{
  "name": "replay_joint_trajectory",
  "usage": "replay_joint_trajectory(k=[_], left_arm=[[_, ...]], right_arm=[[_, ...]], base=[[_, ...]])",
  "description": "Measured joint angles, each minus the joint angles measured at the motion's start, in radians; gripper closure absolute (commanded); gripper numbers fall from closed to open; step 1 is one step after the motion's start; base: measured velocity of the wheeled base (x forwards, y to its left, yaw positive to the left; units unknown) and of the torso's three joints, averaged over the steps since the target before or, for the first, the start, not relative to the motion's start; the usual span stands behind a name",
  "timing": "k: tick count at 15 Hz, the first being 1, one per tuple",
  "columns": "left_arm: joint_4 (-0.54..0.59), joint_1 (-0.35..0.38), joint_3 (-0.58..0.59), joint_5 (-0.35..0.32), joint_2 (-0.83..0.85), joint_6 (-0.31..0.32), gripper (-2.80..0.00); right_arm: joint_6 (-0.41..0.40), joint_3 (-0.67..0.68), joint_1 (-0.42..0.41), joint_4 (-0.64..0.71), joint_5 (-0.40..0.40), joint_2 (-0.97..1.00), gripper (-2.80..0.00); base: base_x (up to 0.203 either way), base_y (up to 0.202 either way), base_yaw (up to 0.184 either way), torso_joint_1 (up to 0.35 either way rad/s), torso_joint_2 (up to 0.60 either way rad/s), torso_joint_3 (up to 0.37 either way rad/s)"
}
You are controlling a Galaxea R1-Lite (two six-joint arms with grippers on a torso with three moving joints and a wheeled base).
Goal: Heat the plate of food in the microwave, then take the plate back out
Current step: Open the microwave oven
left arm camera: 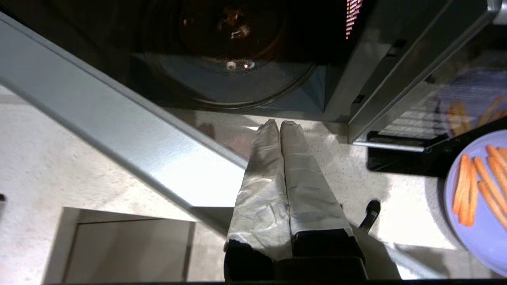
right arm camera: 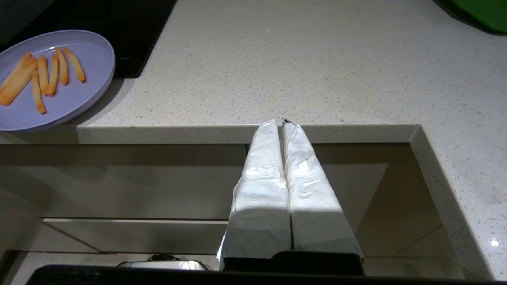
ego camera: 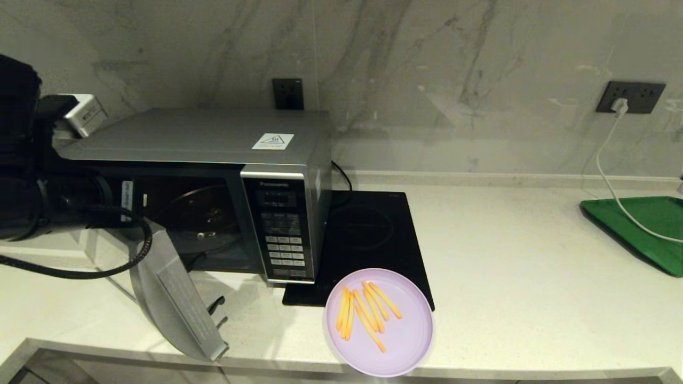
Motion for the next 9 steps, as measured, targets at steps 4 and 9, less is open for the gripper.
replay_joint_trajectory(k=[4,9], left_arm=[[0.0,0.004,0.033,0.032,0.013,-0.009,0.0],[0.029,0.027,0.07,0.146,-0.048,0.032,0.0]], right_arm=[[0.0,0.0,0.0,0.0,0.0,0.0,0.0],[0.0,0.0,0.0,0.0,0.0,0.0,0.0]], base=[[0.0,0.0,0.0,0.0,0.0,0.007],[0.0,0.0,0.0,0.0,0.0,0.0]])
